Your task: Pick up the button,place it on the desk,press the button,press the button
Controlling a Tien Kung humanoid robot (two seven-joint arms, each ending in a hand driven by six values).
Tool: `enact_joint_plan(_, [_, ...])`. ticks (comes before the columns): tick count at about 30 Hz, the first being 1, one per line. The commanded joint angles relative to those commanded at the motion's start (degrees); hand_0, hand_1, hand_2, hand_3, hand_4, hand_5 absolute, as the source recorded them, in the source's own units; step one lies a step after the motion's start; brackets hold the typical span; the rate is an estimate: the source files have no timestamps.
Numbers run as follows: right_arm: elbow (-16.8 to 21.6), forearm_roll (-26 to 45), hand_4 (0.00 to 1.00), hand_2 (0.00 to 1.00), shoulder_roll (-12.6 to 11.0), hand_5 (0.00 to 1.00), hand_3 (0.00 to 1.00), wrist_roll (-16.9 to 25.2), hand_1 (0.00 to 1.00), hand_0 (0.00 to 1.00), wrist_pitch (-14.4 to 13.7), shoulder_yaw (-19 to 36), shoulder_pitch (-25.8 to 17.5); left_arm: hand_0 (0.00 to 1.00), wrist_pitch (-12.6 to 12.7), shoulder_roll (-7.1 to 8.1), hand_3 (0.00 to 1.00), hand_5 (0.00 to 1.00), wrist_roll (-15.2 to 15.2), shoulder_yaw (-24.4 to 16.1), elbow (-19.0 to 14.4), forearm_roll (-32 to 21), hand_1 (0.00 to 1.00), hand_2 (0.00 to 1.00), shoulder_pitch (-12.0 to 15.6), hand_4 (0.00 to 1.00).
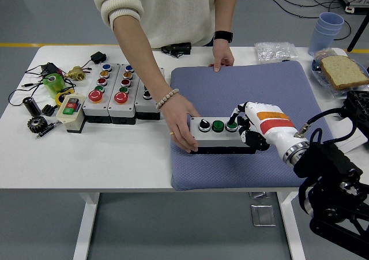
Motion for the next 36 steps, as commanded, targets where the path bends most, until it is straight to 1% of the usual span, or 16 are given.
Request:
enact_joint_plan(2, [0.00, -0.10, 0.351, 0.213, 0.72, 0.002, 0.503, 0.00, 0.002, 0.097, -0.45, -0.27, 0.37, 0.548, -0.02, 0.00, 0.428, 0.431, 0.03, -0.01, 0.00, 0.16, 0.421, 0.424, 0.01, 0.259])
enact_joint_plan(9, [0.00, 0.28, 0.351, 0.213, 1.75, 0.002, 0.502, 0.03, 0.002, 0.097, -1.53, -1.08, 0.89, 0.548, 0.01, 0.00, 0.428, 0.431, 0.04, 0.04, 0.00, 0.05, 0.422, 0.425, 0.05, 0.259])
enact_joint_plan(11, [0.00, 0.66, 0.353, 0.214, 2.46, 0.002, 0.503, 0.44, 0.002, 0.098, -2.25, -1.71, 1.18, 0.548, -0.03, 0.00, 0.428, 0.430, 0.06, 0.04, 0.00, 0.22, 0.421, 0.425, 0.00, 0.259])
enact_joint_plan(16, [0.00, 0.61, 0.353, 0.214, 2.28, 0.002, 0.503, 1.24, 0.002, 0.098, -2.99, -1.83, 0.72, 0.548, -0.01, 0.00, 0.428, 0.430, -0.01, 0.23, 0.00, -0.17, 0.421, 0.425, 0.01, 0.259])
enact_joint_plan(17, [0.00, 0.49, 0.373, 0.219, 2.18, 0.002, 0.509, 1.36, 0.002, 0.109, -3.10, -1.76, 0.59, 0.548, -0.01, 0.00, 0.428, 0.430, -0.02, 0.20, 0.00, -0.18, 0.421, 0.425, 0.01, 0.259])
enact_joint_plan(22, [-0.02, 1.74, 0.373, 0.219, 1.80, 0.002, 0.509, 2.00, 0.002, 0.109, -2.91, -1.10, -0.54, 0.548, -0.06, 0.00, 0.428, 0.430, -0.01, 0.11, 0.00, 0.13, 0.421, 0.425, -0.04, 0.259])
enact_joint_plan(23, [-0.12, 2.19, 0.670, 0.296, 1.67, 0.002, 0.615, 2.22, 0.045, 0.196, -2.95, -0.96, -0.84, 0.548, -0.06, 0.00, 0.428, 0.427, 0.00, 0.08, 0.00, 0.14, 0.421, 0.425, -0.04, 0.260])
enact_joint_plan(27, [-1.17, 5.49, 0.670, 0.296, 1.03, 0.002, 0.615, 2.32, 0.045, 0.196, -2.74, -0.17, -2.14, 0.548, -0.07, 0.00, 0.428, 0.427, 0.01, -0.01, 0.00, 0.32, 0.421, 0.425, -0.05, 0.260])
enact_joint_plan(28, [-1.50, 6.04, 0.670, 0.296, 0.71, 0.002, 0.615, 1.58, 0.045, 0.196, -2.00, 0.15, -2.61, 0.548, -0.07, 0.00, 0.428, 0.427, 0.02, -0.06, 0.00, 0.40, 0.421, 0.425, -0.06, 0.260])
enact_joint_plan(29, [-1.80, 6.46, 0.639, 0.330, 0.26, 0.002, 0.753, 0.86, 0.089, 0.255, -1.47, 0.46, -3.17, 0.548, -0.07, 0.00, 0.428, 0.426, 0.02, -0.09, 0.00, 0.45, 0.421, 0.425, -0.06, 0.259])
enact_joint_plan(31, [-2.11, 6.91, 0.639, 0.330, -0.35, 0.002, 0.753, 0.16, 0.089, 0.255, -1.16, 0.82, -3.94, 0.548, -0.08, 0.00, 0.428, 0.426, 0.01, -0.11, 0.00, 0.49, 0.421, 0.425, -0.07, 0.259])
enact_joint_plan(34, [-2.00, 6.85, 0.639, 0.330, -1.84, 0.002, 0.753, 0.00, 0.089, 0.255, -2.34, 2.43, -5.89, 0.548, -0.03, 0.00, 0.428, 0.426, -0.06, -0.03, 0.00, 0.10, 0.421, 0.425, -0.04, 0.259])
enact_joint_plan(35, [-1.98, 6.82, 0.613, 0.324, -1.94, 0.002, 0.757, 0.00, 0.088, 0.246, -2.43, 2.57, -6.03, 0.548, -0.02, 0.00, 0.427, 0.423, -0.06, -0.02, 0.00, 0.06, 0.421, 0.425, -0.04, 0.260])
enact_joint_plan(36, [-1.53, 6.65, 0.613, 0.324, -2.43, 0.002, 0.757, 0.00, 0.088, 0.246, -2.81, 3.38, -6.49, 0.548, -0.04, 0.00, 0.427, 0.423, -0.05, -0.09, 0.00, 0.18, 0.421, 0.425, -0.07, 0.260])
